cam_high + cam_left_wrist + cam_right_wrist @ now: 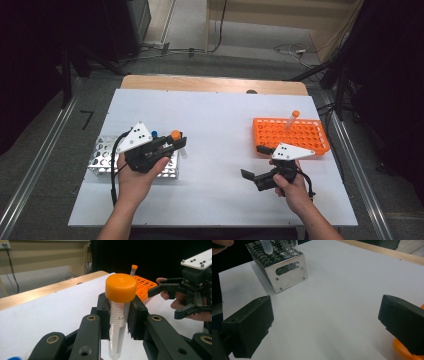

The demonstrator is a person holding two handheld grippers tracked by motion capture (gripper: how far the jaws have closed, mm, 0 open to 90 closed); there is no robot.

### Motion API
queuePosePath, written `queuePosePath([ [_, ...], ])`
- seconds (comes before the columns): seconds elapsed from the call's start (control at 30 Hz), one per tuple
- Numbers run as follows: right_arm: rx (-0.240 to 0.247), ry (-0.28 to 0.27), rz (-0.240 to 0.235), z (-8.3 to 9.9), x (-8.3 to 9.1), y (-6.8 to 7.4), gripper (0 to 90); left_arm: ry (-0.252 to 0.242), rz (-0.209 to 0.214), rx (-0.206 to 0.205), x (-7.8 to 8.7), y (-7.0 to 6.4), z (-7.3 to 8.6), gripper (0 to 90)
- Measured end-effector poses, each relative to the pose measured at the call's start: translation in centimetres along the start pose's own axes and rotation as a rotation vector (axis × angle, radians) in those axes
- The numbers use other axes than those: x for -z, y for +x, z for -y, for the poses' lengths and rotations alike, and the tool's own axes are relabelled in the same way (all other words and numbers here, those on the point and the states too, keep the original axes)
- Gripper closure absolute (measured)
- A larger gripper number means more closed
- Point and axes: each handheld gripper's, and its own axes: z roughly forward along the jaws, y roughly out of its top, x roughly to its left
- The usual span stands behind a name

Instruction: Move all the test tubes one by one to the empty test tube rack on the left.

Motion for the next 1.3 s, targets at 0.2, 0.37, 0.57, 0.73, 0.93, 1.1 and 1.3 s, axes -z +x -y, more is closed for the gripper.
queuePosePath([
  [0.2, -0.017, -0.003, 0.025, 0.3, 0.1, -0.8, 0.0, -0.014, -0.035, 0.013, 1.1, 1.0, 0.0, 74.9],
  [0.37, -0.052, 0.001, 0.007, 0.5, 0.2, -1.5, 0.0, -0.03, -0.06, 0.025, 2.1, 1.8, -0.1, 74.9],
  [0.57, -0.054, -0.003, 0.009, 0.6, 0.3, -1.8, 0.0, -0.057, -0.101, 0.043, 3.6, 3.0, -0.3, 74.9],
  [0.73, -0.058, 0.001, 0.014, 0.7, 0.3, -1.9, 0.0, -0.069, -0.143, 0.056, 4.8, 4.2, -0.2, 74.9],
  [0.93, -0.06, 0.001, 0.017, 0.8, 0.3, -2.0, 0.0, -0.068, -0.202, 0.064, 5.8, 5.5, 0.2, 74.9],
  [1.1, -0.058, 0.001, 0.022, 0.8, 0.4, -2.1, 0.0, -0.061, -0.245, 0.072, 6.0, 6.4, 0.7, 74.9],
  [1.3, -0.063, 0.001, 0.025, 0.9, 0.3, -2.3, 0.0, -0.054, -0.301, 0.088, 5.8, 7.6, 1.6, 74.9],
])
